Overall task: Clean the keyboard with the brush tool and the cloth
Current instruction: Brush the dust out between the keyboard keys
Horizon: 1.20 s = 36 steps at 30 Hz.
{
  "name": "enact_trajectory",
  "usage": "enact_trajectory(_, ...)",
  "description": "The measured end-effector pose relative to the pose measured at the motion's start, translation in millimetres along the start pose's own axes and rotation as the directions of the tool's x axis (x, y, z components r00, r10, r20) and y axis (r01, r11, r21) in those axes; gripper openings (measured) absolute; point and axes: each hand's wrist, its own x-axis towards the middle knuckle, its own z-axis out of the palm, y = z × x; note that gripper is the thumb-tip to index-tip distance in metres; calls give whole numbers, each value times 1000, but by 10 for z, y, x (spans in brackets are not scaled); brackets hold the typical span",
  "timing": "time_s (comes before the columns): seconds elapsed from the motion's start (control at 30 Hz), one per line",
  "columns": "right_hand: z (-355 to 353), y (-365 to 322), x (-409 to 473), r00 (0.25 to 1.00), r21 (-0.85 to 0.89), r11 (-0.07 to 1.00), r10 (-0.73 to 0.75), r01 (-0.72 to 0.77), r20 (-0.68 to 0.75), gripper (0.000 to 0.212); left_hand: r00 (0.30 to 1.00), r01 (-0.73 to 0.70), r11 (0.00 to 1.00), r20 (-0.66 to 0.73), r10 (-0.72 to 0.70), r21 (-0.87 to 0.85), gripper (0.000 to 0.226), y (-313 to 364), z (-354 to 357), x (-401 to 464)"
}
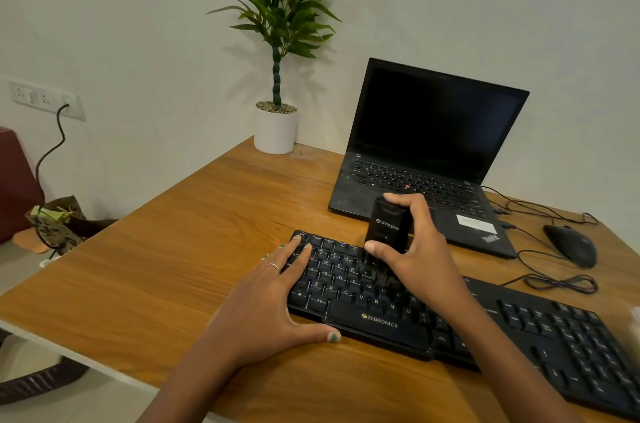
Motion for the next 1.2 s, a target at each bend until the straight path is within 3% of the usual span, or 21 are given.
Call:
enact_trajectory(0.2,-22,39,22,999,-65,998,9,-12,-51,63,1000,9,1000,16,-9,6,122,17,-11,-1)
enact_trajectory(0.33,-42,-9,-3,999,8,1000,22,-23,46,62,1000,5,1000,11,-5,14,122,11,-10,-2)
enact_trajectory(0.47,-32,42,4,999,-95,995,2,-7,-49,63,1000,9,1000,10,-10,12,122,18,-9,-10)
enact_trajectory(0.6,-34,-17,-18,998,-22,1000,15,-13,58,62,1000,5,1000,13,-6,23,120,39,-31,-15)
enact_trajectory(0.77,-6,38,8,995,-67,997,27,-33,-91,64,1000,8,1000,12,-8,17,121,32,-22,-18)
enact_trajectory(0.87,32,-52,-53,1000,-39,999,18,-17,13,62,1000,-5,1000,13,5,1,122,6,-8,-7)
enact_trajectory(1.0,7,-19,-49,997,-186,982,-26,12,-74,62,1000,7,1000,16,-7,10,121,11,-13,-10)
enact_trajectory(1.13,14,-93,-135,998,-67,998,8,-4,67,62,1000,-1,1000,8,1,2,122,28,-18,-13)
enact_trajectory(1.2,-11,-78,-121,999,-65,998,13,-10,49,60,1000,3,1000,9,-3,8,122,15,-16,-11)
